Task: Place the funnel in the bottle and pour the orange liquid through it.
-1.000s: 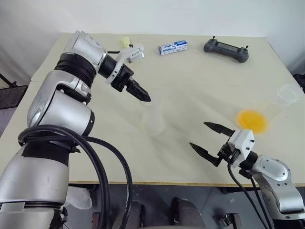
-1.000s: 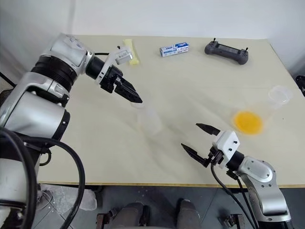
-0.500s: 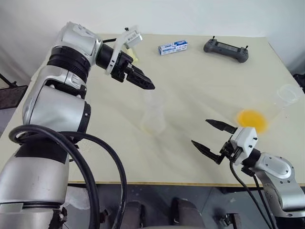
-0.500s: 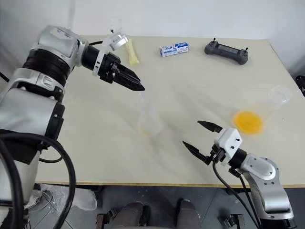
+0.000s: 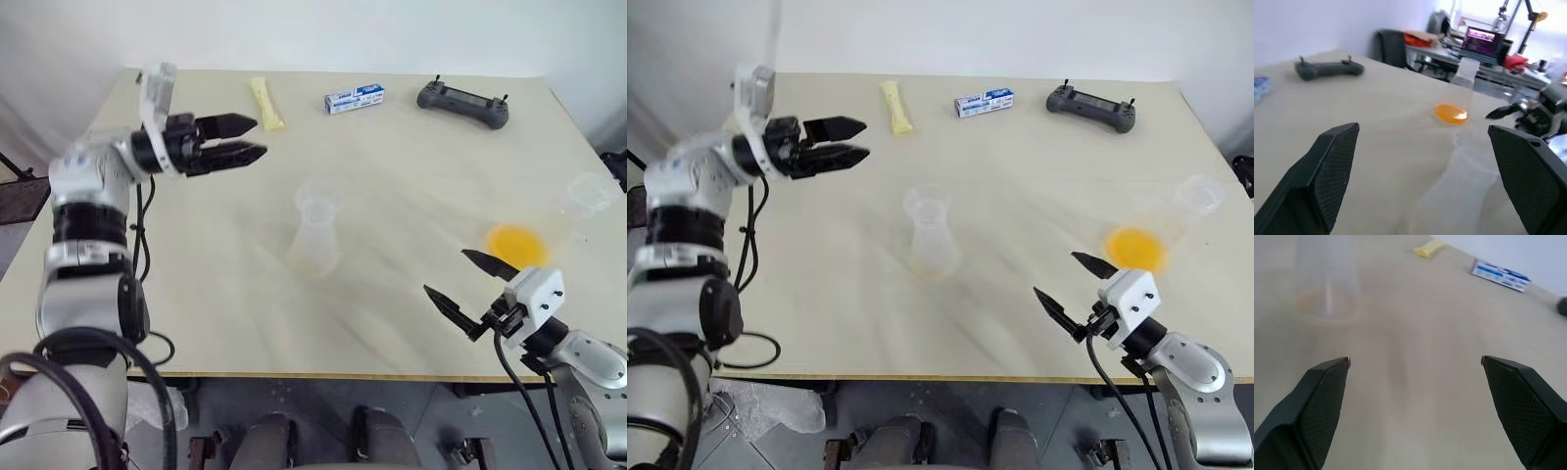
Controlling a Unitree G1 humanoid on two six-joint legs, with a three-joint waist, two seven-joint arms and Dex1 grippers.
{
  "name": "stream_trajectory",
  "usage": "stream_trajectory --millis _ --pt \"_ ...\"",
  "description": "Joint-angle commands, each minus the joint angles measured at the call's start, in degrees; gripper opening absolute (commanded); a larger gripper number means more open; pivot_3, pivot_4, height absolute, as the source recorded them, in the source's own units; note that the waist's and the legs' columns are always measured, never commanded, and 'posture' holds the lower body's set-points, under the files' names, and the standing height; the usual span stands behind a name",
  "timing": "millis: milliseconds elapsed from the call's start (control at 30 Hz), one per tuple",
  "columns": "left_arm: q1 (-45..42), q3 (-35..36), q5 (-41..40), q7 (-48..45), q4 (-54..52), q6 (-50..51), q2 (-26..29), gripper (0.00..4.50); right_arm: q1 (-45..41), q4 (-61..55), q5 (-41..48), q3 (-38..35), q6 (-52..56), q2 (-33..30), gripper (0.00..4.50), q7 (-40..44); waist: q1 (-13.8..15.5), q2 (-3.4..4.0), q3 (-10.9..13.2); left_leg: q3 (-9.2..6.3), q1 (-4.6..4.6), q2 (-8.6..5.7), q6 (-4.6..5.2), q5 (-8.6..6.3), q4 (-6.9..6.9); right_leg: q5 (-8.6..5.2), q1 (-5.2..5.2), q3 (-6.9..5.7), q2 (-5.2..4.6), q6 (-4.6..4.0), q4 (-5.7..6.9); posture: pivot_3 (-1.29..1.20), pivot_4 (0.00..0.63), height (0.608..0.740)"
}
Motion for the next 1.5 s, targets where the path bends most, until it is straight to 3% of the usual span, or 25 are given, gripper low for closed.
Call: stream_trajectory --millis 33,267,567,900,1500 --pt "7.22 3.17 -4.04 -0.66 -9.16 -5.77 -0.21 4.48 2.33 -3.89 0.19 -2.98 0.52 1.7 4.5 -3.41 0.2 0.0 0.0 -0.02 -0.04 -0.03 0.01 0.0 0.05 0.0 0.01 0.0 0.0 0.0 0.0 0.0 0.15 0.74" --pt "24.53 0.97 -3.41 -0.68 -17.92 -16.65 -2.26 4.48 8.62 -7.88 0.19 -7.56 5.89 7.52 4.5 -13.11 0.27 0.1 -0.08 0.0 0.04 -0.08 0.05 -0.06 0.22 0.0 0.06 0.05 -0.03 -0.01 0.2 0.0 0.15 0.74" --pt "27.74 -1.13 -5.39 2.97 -22.81 -16.29 -4.85 4.48 15.44 -12.17 1.06 -13.91 6.38 13.32 4.5 -18.88 0.04 0.14 -0.1 0.11 0.15 -0.08 0.1 -0.09 0.21 0.0 0.12 0.15 -0.02 0.0 0.2 0.0 0.15 0.74" --pt "28.45 -1.1 -7.79 5.06 -25.08 -15.01 -5.25 4.48 1.73 -0.67 1.77 -18.8 9.38 6.55 4.5 -20.79 -0.01 0.22 -0.13 0.19 0.19 -0.01 0.12 -0.1 0.19 -0.02 0.1 0.21 0.02 -0.04 0.18 0.0 0.15 0.74" --pt "38.86 -0.26 -10.65 12.56 -37.29 -12.84 -5.6 4.48 -20.42 17.8 1.28 -15.87 11.12 -4.23 4.5 -16.01 -0.05 0.3 -0.12 0.24 0.14 -0.02 0.14 -0.1 0.22 -0.02 0.13 0.22 -0.03 -0.04 0.05 0.0 0.15 0.74"
